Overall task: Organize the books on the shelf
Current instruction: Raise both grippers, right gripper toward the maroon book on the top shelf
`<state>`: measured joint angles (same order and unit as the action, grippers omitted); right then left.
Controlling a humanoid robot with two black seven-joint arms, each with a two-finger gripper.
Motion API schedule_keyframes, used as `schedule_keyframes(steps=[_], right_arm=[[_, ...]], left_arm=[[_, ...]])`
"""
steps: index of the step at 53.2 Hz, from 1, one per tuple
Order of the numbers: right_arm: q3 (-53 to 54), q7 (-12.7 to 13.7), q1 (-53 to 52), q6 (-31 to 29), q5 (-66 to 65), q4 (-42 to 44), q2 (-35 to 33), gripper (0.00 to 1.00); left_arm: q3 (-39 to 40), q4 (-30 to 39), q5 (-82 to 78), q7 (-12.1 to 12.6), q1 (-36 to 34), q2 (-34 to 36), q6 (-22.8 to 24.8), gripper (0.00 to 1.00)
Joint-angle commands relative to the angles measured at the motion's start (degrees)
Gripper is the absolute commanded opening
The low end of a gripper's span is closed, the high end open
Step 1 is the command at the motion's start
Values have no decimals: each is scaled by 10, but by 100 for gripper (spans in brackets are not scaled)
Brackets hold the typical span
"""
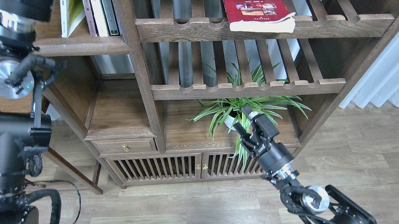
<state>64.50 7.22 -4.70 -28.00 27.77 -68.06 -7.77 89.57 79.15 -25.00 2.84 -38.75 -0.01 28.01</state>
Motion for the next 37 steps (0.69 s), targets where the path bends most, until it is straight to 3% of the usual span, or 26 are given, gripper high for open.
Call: schedule_keyframes(steps=[1, 17, 37], right_arm=[[31, -6, -12, 0, 0, 0, -1, 96], [88, -7, -41, 0, 3, -9, -13, 96], [109, -19, -56, 0, 18, -55, -16, 95]], left_arm=[[-11, 0, 14, 0, 42, 0, 0, 49], [-107, 0, 40, -1, 119, 0, 0, 51], [-138, -1, 50, 0, 194, 0, 0, 61]])
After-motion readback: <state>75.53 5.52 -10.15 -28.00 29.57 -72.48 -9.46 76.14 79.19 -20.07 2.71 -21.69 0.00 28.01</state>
